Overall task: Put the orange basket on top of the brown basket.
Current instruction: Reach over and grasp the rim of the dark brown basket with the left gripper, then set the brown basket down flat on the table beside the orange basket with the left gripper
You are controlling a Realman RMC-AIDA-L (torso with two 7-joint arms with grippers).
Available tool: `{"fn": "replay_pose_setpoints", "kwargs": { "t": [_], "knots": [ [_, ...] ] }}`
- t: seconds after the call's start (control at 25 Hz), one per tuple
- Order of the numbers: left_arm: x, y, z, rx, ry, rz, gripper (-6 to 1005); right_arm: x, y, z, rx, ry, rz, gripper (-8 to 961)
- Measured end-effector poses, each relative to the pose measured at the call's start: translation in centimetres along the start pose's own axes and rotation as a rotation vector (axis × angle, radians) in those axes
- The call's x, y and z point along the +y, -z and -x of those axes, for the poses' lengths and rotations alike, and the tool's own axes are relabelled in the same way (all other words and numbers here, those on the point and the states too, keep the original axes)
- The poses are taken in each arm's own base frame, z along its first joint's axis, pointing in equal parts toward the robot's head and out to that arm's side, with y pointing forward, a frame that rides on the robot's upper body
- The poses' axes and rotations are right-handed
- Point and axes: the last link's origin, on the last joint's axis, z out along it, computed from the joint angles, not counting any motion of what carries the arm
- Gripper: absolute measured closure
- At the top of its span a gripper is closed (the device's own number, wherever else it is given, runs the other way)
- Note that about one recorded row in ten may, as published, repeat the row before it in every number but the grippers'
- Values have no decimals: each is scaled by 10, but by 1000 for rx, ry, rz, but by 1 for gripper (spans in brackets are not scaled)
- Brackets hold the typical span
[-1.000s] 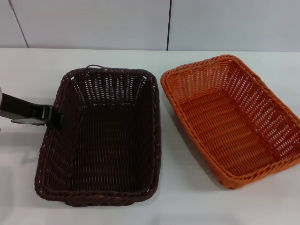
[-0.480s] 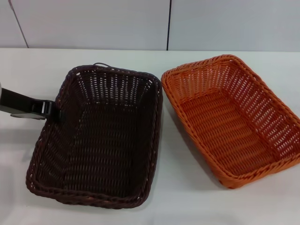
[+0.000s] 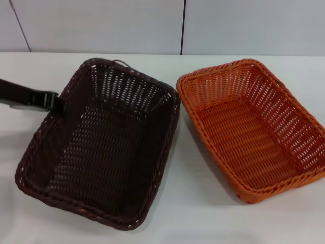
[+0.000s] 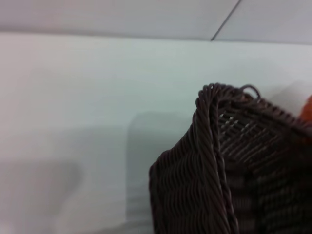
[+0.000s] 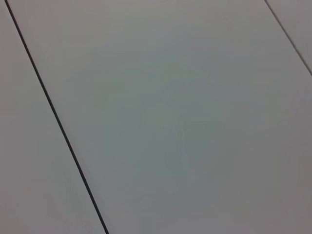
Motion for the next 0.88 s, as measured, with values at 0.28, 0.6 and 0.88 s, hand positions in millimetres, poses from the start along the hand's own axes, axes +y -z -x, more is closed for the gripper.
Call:
{"fn": "replay_pose_setpoints", "kwargs": {
  "t": [0.28,0.6,0.88],
  "knots": [
    [5,29,-11,65,-85,81,795,-1,1,0,2,1,0,169],
    [0,69,-22,97,-201,181,794,-1,3,-2,9,-1,-1,169],
    [17,42,-25,-63,-329,296,795,-3,8,-6,18,-9,-10,170]
  ]
}}
